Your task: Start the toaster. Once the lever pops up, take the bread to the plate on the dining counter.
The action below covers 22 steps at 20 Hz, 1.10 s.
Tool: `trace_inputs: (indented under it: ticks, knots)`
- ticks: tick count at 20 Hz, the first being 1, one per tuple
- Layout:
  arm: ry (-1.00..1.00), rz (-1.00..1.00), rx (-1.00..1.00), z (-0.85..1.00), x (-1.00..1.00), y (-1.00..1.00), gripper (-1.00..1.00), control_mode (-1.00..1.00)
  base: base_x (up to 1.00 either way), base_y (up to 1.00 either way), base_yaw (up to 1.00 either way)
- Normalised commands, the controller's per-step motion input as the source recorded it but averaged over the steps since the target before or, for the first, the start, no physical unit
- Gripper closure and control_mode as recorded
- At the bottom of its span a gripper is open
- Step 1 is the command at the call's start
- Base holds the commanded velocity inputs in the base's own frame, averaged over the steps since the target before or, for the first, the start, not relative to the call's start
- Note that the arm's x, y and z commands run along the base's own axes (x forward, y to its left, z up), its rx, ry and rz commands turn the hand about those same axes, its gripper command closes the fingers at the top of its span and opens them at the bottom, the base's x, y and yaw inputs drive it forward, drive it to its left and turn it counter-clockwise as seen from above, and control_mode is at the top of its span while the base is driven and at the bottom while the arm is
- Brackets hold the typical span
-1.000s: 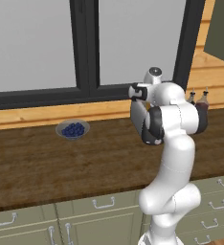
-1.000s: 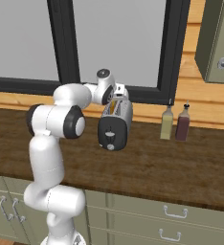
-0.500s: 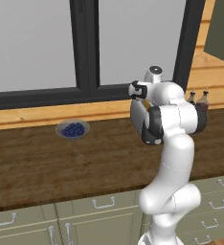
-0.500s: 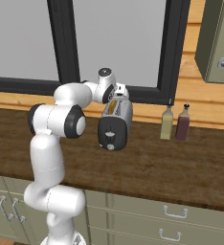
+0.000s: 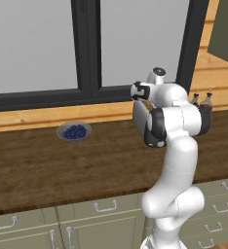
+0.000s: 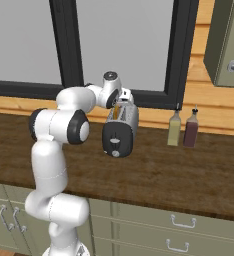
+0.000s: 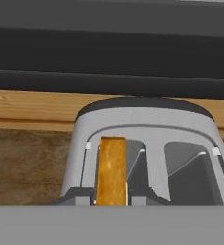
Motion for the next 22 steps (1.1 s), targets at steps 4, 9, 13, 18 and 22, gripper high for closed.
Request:
trace_inputs:
  ticks: [4,9,13,18,22]
  knots:
    - [-0.01,0.0,0.0,0.02,-0.01,0.0,1.0,-1.0,0.0,0.0,0.0]
    - [-0.04,0.0,0.0,0.54,-0.18,0.0,1.0,-1.0,0.0,0.0,0.0]
    - [-0.09,0.0,-0.03,0.98,-0.39,0.0,1.0,-1.0,0.0,0.0,0.0]
    - [-0.11,0.0,0.0,1.0,-0.61,0.0,1.0,-1.0,0.0,0.0,0.0]
    - [-0.1,0.0,0.0,0.93,-0.96,0.0,1.0,-1.0,0.0,0.0,0.0]
